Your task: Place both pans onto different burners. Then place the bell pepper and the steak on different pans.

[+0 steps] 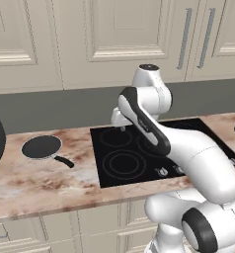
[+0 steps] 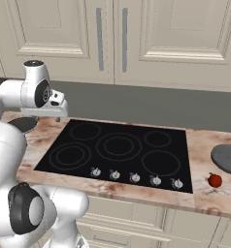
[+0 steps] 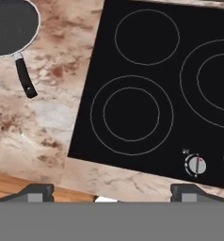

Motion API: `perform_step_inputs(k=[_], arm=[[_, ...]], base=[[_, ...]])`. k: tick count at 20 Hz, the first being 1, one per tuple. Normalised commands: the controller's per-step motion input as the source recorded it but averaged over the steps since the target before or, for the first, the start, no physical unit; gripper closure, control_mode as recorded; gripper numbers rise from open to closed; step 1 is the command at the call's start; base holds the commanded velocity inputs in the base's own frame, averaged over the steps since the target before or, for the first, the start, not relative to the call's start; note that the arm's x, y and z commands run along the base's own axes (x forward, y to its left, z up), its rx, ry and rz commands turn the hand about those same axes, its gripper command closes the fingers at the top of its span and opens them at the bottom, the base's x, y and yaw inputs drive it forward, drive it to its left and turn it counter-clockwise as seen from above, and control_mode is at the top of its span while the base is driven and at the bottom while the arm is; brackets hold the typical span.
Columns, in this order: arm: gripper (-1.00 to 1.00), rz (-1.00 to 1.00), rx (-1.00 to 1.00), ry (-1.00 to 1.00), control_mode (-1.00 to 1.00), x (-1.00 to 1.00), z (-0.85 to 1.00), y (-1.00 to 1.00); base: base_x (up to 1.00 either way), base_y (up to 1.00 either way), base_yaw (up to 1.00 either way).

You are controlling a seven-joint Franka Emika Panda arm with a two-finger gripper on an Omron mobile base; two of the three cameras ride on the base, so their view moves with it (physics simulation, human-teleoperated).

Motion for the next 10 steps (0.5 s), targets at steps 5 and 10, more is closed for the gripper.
perform_step_inputs(k=[5, 10], arm=[[-1.00, 0.10, 0.00, 0.05, -1.00, 0.04, -0.37, 0.55], [-1.00, 0.08, 0.00, 0.03, -1.00, 0.11, -0.34, 0.47]], base=[[0.00, 0.00, 0.00], [0.00, 0.00, 0.00]])
